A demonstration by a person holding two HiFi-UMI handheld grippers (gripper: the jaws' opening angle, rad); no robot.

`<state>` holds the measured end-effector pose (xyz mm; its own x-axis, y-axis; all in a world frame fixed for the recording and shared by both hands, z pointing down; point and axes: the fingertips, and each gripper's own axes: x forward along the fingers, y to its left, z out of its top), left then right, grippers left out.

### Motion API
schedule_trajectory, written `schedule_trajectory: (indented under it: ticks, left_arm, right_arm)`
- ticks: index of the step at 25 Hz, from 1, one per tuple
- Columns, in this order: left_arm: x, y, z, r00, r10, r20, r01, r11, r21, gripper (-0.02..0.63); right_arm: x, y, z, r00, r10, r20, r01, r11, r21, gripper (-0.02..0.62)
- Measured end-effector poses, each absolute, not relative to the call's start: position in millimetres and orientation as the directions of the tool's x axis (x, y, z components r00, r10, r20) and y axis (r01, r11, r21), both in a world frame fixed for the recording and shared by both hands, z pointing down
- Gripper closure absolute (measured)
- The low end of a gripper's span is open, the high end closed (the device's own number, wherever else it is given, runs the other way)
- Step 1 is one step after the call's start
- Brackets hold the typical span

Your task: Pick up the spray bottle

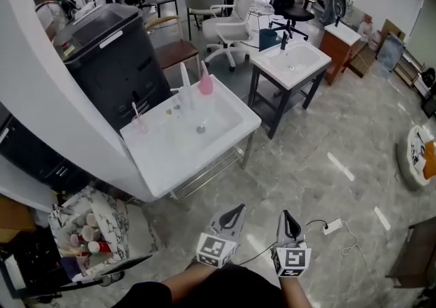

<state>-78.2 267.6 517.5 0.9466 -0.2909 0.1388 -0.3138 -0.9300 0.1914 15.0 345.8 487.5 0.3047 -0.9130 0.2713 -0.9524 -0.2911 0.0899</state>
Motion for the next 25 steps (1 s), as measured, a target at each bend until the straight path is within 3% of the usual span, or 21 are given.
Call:
schedule_trajectory:
  ticks: [18,25]
  left_arm:
    - [-4.3,33.4,502.1,0.968,-0.23,0.102,-0.245,-0.955,0.167,0.591]
    - [-5.7,-10.1,495.3,0.944,-0.324,0.058,-0.329,-0.928,0.176,0.591]
  right_arm:
    - [91.6,118.8,493.1,0.343,-0.886,0.311,-0.935,-0.354,0.024,0.597]
    - [111.2,71.4,478.4,0.297,-0.924,0.24,-0.954,-0.3,0.025,0.597]
